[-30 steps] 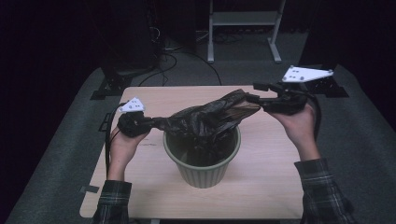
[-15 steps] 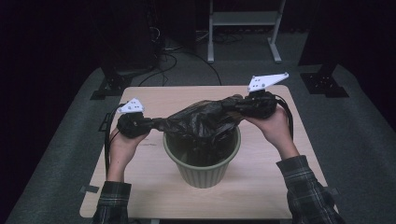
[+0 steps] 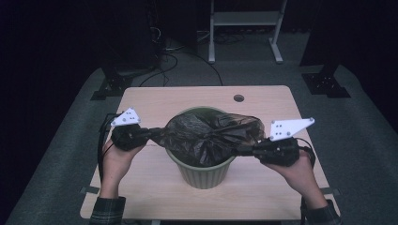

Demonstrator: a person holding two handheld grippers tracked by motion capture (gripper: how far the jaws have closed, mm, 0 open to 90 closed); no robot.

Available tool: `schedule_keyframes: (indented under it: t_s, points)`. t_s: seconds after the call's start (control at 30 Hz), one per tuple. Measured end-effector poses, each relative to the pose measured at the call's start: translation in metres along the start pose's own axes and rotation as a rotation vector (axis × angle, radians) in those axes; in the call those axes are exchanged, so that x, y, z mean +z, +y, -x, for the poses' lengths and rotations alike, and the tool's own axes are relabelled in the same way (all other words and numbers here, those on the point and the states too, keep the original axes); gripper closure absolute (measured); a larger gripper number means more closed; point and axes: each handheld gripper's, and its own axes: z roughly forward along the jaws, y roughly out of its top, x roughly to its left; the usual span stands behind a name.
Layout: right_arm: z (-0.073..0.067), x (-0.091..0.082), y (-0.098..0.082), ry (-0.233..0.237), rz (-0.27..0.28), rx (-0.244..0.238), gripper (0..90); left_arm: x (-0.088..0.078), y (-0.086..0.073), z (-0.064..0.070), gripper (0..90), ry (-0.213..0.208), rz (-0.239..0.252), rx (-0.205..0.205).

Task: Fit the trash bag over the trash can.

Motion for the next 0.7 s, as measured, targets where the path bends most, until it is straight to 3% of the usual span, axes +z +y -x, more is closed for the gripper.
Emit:
schedule_keyframes:
  t_s: [0.3,0.33,0.53,0.7]
  points:
    - [-0.022,0.008,-0.024,0.114,0.034,0.025,90.0,-0.005,-0.001,0.002,89.7,0.009,0.012,-0.006]
    - [-0.029,0.013,-0.026,0.148,0.031,0.017,90.0,-0.005,-0.001,0.002,89.7,0.007,0.018,-0.014]
    - [-0.039,0.026,-0.030,0.187,0.000,0.015,90.0,-0.009,0.000,0.006,89.7,0.014,0.019,-0.004]
    - [-0.047,0.052,-0.032,0.240,-0.047,-0.002,90.0,-0.020,-0.001,0.002,89.7,0.040,0.035,-0.016]
